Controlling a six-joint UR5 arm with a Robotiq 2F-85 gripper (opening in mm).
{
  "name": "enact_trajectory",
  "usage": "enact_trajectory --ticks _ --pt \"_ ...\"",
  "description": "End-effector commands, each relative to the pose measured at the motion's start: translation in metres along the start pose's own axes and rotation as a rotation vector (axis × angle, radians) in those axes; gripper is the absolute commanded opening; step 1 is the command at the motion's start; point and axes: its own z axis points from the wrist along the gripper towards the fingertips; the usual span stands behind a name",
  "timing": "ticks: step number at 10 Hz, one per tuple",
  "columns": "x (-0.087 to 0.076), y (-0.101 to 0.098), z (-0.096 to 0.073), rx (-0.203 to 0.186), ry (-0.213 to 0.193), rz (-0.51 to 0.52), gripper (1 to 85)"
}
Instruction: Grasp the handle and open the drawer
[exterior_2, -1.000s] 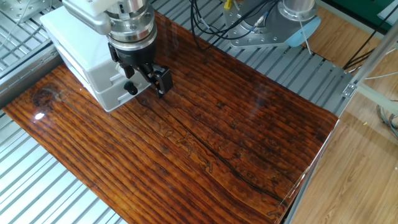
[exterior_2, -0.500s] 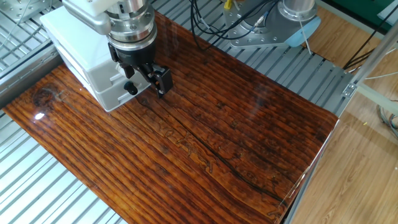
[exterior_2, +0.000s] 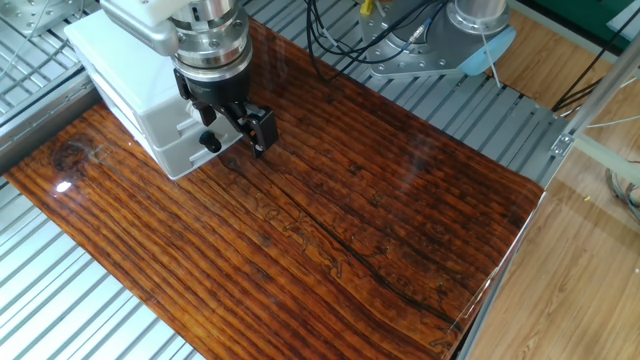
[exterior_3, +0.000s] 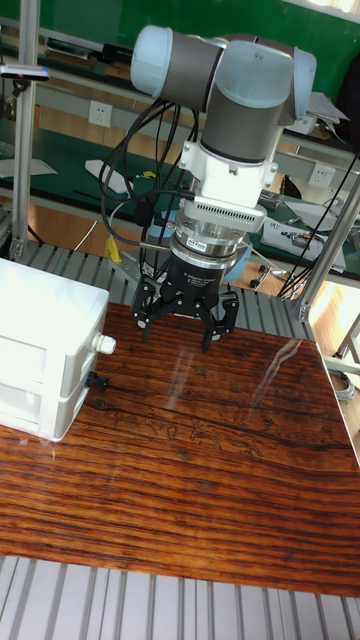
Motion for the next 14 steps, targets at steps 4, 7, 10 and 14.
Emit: enact_trajectory --ticks 4,7,10,14 --pt "-0.071 0.134 -0.048 -0.628 -0.068 0.763 2.0" --pt "-0.069 0.142 -0.047 -0.621 -0.062 0.761 2.0" --pt "-0.078 0.170 -0.043 -0.577 -0.168 0.519 2.0" --pt "-0.141 0.128 -0.063 -0.308 -0.681 -0.137 3.0"
